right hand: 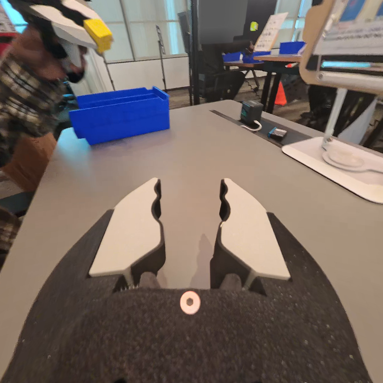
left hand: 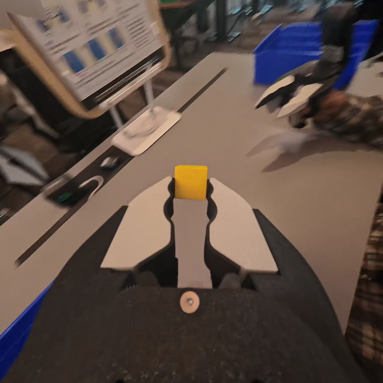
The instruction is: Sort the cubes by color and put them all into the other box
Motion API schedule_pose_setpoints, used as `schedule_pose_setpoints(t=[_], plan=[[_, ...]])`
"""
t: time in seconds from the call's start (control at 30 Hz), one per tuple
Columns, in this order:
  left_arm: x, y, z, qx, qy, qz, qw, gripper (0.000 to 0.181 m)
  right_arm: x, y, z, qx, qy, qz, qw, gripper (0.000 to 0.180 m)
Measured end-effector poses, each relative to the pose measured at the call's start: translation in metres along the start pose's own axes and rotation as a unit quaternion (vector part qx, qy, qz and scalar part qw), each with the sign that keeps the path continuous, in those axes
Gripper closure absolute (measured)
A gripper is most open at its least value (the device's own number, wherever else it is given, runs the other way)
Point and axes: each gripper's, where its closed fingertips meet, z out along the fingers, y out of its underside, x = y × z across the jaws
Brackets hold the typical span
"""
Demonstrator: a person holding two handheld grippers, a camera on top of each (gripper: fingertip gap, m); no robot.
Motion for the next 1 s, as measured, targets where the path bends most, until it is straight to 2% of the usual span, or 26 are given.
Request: schedule_pose_setpoints(t=[0.2,0.4,0.67,0.8,1.0], plan=[[0.098,-0.015,0.1,0.096,0.194,0.013,0.976,0.153,-0.043,-0.03,-0.02,-0.027,-0.042,-0.073,0.996,0.125],[0.145,-0.008,0.141,0.138,0.293,0.02,0.946,0.153,-0.058,-0.048,-0.026,-0.033,-0.065,-0.067,0.995,0.131],[0.146,0.001,0.138,0.14,0.281,0.018,0.949,0.153,-0.079,-0.033,0.006,-0.13,-0.127,-0.076,0.98,0.148],[0.147,0.005,0.138,0.131,0.28,0.023,0.951,0.153,-0.083,-0.024,0.025,-0.176,-0.141,-0.083,0.971,0.147],[0.151,0.006,0.138,0.123,0.275,0.037,0.953,0.152,-0.086,-0.021,0.036,-0.198,-0.157,-0.075,0.965,0.148]])
